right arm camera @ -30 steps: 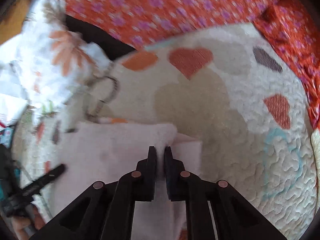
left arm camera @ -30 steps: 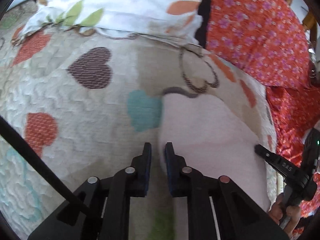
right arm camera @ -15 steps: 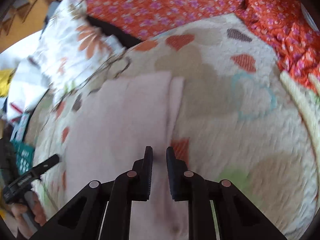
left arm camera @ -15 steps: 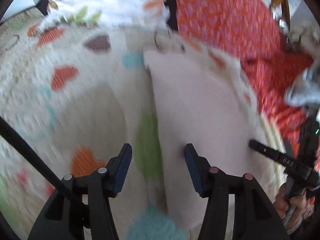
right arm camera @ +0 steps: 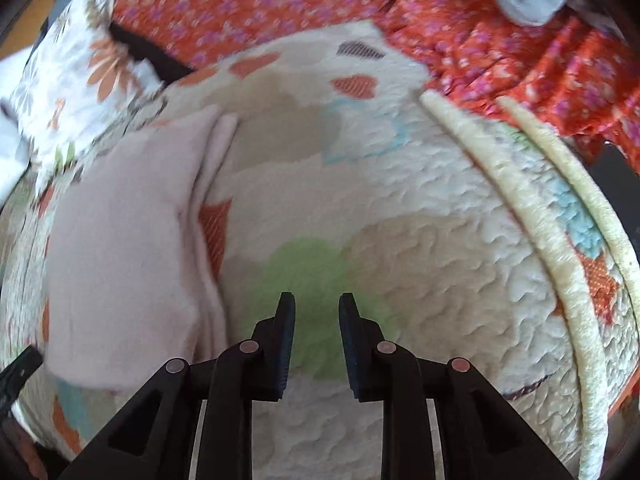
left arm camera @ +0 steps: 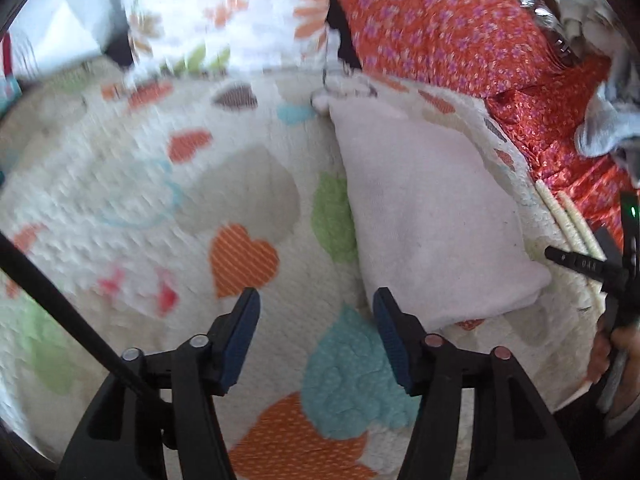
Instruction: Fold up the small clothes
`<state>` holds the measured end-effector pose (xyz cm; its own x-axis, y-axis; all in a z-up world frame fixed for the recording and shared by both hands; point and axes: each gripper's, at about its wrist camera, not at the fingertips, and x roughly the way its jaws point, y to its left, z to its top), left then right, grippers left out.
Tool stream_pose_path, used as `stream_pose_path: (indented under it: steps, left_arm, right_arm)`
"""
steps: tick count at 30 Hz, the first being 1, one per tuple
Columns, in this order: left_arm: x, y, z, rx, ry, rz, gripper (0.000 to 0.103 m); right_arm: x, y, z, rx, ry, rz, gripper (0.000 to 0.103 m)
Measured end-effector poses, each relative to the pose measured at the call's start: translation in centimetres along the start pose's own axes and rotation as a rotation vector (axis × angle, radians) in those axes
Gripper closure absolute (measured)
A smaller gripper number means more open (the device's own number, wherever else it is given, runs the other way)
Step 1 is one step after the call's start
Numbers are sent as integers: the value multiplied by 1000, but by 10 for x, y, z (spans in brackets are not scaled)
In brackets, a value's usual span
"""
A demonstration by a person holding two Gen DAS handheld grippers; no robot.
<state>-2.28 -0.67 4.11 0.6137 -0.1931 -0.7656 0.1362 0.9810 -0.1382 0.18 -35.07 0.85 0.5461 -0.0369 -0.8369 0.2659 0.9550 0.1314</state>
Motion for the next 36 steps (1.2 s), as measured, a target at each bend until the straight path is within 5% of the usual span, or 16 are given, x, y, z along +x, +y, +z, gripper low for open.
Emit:
stream_pose_path:
  steps: [4,8,11,14,18,23,36]
  left_arm:
    - [-12,-3,1,44,-95,92,26]
    - [-10,2,7,45,-104,144,23]
    - [-9,11,7,17,-90,145,23]
    - [-6,14,7,9,-84,150,23]
    - [-5,13,8,24,-93,185,23]
    - [-3,16,10,3,-68,167,23]
    - [6,15,6,-8,-15,145,23]
  right_arm:
    - [13,1,12,-16,11,-14,68]
    - [25,10,30,-53,13,-35,67]
    - [39,11,47,-88,13,-56,46]
    - [60,4,61,-79,30,-60,40]
    - [72,-12,64,-11,-28,87,0]
    - [78,6,58,-127,-81,18,0]
    - [78,7,56,-134,-82,4,0]
